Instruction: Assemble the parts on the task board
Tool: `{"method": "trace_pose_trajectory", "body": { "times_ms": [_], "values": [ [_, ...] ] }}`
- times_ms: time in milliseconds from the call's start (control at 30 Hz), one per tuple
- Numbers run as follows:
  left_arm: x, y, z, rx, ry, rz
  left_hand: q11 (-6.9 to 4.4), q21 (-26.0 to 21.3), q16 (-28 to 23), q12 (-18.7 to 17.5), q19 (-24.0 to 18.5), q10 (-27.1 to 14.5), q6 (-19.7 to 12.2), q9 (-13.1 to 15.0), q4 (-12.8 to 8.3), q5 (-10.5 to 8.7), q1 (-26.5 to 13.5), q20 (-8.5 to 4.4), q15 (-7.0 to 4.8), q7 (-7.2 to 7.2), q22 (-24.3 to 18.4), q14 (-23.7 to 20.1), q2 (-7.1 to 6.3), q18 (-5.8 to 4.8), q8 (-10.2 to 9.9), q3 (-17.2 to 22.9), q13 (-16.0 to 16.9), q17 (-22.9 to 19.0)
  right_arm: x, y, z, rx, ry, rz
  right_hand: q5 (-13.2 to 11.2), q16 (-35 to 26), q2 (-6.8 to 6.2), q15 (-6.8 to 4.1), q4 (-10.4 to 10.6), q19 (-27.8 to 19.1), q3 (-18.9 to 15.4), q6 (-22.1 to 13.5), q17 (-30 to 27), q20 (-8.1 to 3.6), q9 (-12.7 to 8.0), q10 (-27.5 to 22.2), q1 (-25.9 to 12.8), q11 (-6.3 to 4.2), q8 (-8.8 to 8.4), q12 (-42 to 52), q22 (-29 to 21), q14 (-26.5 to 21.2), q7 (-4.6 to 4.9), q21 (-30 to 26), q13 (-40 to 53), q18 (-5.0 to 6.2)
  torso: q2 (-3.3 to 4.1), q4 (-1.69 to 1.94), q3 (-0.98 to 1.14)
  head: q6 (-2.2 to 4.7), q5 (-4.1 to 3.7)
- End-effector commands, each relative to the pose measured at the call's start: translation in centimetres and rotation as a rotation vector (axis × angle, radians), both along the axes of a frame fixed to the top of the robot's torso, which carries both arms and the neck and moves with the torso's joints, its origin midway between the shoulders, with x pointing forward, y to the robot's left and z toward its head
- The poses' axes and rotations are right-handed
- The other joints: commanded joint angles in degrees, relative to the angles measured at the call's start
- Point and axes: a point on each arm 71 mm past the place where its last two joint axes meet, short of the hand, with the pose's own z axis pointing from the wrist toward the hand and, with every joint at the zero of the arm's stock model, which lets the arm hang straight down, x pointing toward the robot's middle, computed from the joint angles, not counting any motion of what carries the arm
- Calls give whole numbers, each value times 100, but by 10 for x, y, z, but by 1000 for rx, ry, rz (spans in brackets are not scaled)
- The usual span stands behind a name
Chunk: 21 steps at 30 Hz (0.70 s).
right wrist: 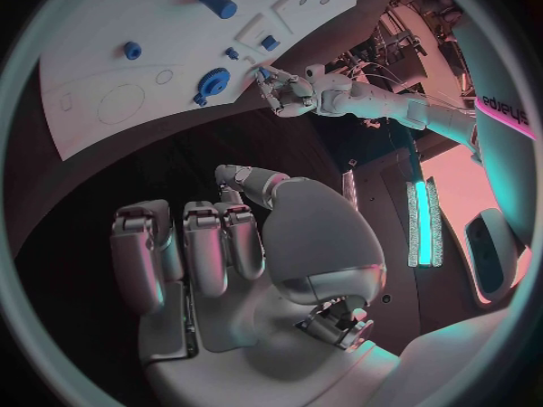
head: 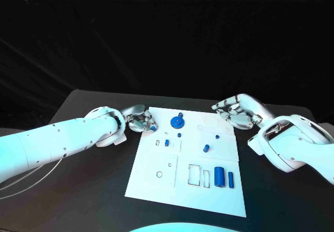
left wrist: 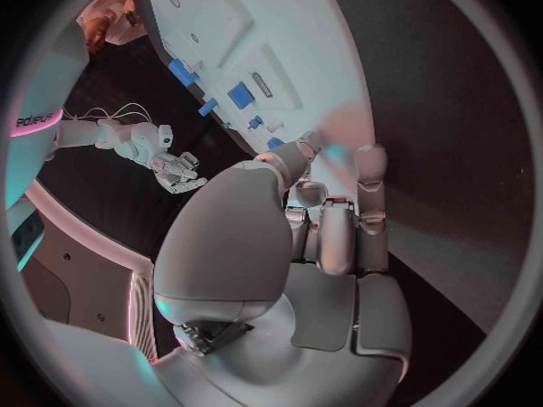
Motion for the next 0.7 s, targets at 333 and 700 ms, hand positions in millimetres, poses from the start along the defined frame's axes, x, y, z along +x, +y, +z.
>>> {"method": "trace_pose_trajectory", "body": {
  "times_ms": [333,700],
  "values": [
    [-1,-6,-4,59,18,-83,27,-46,-18,-49,-62,-91,-46,-4,1,19,31,1,4,10,-18,-54,34,20,-21,39,-34,-40,0,0,1,3,-6,3,-19,22,-54,35,13,581,-47,39,1508,47,6,592,-20,36,-26,23,1478,587,8,-12,1507,-20,-2,3,4,-16,-6],
    [0,-6,-5,86,16,-78,45,-43,-20,-64,-80,-172,-81,-15,-16,18,62,5,17,35,-8,-90,-36,21,-42,18,-95,-81,0,0,1,3,-5,-1,-25,22,-47,36,26,582,-76,45,1508,48,6,592,-25,38,-24,23,1478,587,12,-10,1507,-20,-1,2,3,-22,-15]
  ]
}}
